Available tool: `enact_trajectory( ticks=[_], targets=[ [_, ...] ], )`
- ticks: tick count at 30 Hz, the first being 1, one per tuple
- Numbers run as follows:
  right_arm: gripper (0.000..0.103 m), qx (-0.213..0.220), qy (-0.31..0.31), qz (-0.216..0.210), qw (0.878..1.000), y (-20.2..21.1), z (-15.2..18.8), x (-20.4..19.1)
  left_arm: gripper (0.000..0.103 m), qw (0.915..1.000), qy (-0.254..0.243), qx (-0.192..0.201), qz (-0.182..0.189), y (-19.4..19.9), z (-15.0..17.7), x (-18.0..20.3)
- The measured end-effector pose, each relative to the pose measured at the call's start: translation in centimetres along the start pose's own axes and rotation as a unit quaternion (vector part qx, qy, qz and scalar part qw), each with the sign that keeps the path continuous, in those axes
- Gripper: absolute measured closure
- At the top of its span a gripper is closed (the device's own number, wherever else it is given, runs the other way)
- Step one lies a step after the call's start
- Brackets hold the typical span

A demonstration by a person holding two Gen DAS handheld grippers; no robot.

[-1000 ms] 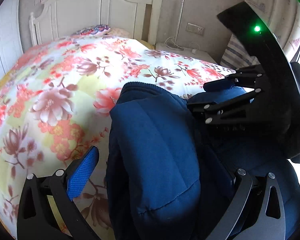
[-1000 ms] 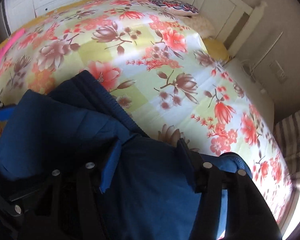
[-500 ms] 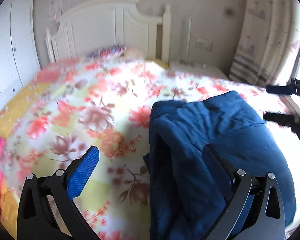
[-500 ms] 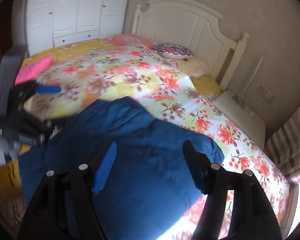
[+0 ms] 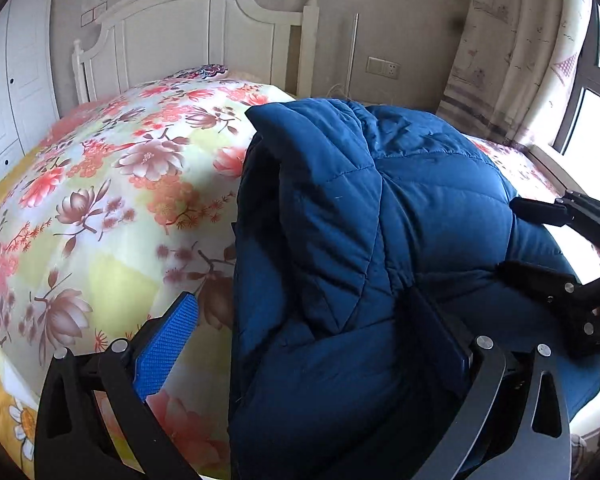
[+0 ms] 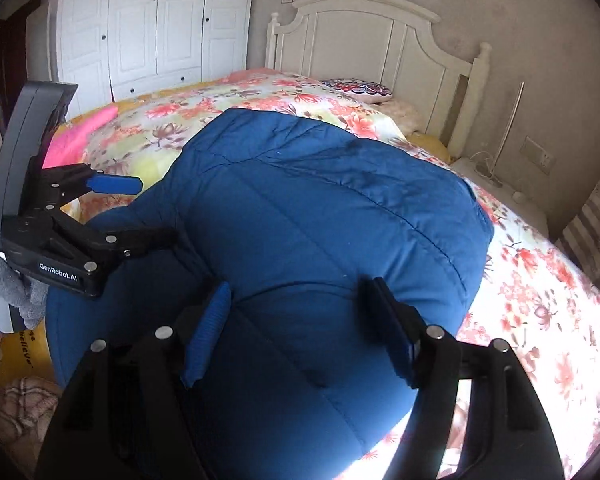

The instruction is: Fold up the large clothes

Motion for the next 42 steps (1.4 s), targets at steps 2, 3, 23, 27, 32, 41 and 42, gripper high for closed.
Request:
enact_trajectory(
  ticks=[2, 3, 23, 27, 32, 41, 42],
  targets=[
    [0.035, -0.003, 0.01, 0.023, 1.0, 1.3, -0.3, -0.5, 0.004, 1.0, 0.004, -0.001, 0.003, -0.1, 0.0, 0.0],
    [0.036, 0.007, 0.017, 0.022, 1.0, 2.5, -0.4, -1.3, 0.004, 1.0, 0.006, -0.001, 0.006, -0.1, 0.0, -0.1],
    [0.038, 0.045, 0.046, 0.019, 0.998, 5.4, 6.4, -6.5, 0.004, 0.9994, 0.016, 0.03, 0.009, 0.5, 1.3, 0.1],
    [0.038, 0.04, 0.05, 0.021, 0.998, 5.3, 6.3, -6.6, 0.004, 0.9991, 0.014, 0.039, -0.01, 0.9, 1.4, 0.3],
    [0.038, 0.041, 0.049, 0.022, 0.998, 5.2, 6.3, -6.4, 0.004, 0.999, -0.006, 0.029, -0.035, 1.9, 0.8, 0.8],
    [0.037, 0.04, 0.048, 0.022, 0.998, 5.0, 6.3, -6.6, 0.004, 0.9883, -0.11, 0.044, -0.096, 2.4, -11.4, 3.8],
    [0.037, 0.04, 0.048, 0.022, 0.998, 5.0, 6.3, -6.6, 0.004, 0.9879, -0.114, 0.037, -0.099, 1.0, -12.6, 3.9]
  ],
)
Point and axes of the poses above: each gripper's, at about its wrist camera, not at the fingertips, and y roughly against the way its jaws point, x to its right, z to its underside, the point moved 6 cm from there along -y, roughly the way its jaws point, and after that the axes turned 2 degrees about z, right-handed, at the moved point
